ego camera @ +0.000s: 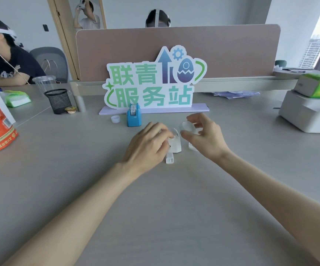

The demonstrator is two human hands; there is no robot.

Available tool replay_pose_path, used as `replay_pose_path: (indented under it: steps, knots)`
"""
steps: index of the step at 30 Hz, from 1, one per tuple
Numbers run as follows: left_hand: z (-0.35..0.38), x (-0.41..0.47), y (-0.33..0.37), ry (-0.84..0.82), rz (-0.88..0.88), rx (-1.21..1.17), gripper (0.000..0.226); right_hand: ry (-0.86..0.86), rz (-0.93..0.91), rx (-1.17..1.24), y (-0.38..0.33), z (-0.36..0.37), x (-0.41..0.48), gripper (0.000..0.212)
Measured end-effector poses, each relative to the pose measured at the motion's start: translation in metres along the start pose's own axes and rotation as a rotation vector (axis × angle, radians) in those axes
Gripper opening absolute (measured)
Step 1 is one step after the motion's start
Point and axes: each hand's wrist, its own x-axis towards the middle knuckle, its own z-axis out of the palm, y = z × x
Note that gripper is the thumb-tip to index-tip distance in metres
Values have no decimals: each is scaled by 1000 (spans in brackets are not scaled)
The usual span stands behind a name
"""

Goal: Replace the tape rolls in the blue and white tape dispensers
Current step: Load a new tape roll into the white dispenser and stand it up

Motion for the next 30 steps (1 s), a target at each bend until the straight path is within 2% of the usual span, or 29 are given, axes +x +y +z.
replay_pose_path:
  steps: [3,6,9,13,16,21,26,30]
  knots:
    - [-10,-11,15,-73,-162,18,19,-11,-6,40,-4,1,-17,35]
    - [-11,-15,24,-278,-407,16,39,-26,21,57,-1,4,-27,31]
    - [-7,-17,27,-363,-482,-13,44,-37,71,86,0,2,-29,30]
    - [-4,-18,22,-352,-480,-75,26,-37,127,185,3,-2,-29,27]
    - [-7,-21,16,-347,-568,-321,20,-68,184,290,3,0,-31,23]
    - [-14,-16,18,-142,-634,-604,14,-197,244,542,-2,4,-37,23]
    - [-15,-16,23,-83,-551,-630,12,-338,294,709,-7,2,-40,27]
    - [-13,-18,19,-87,-522,-547,15,-370,259,670,-4,3,-40,29]
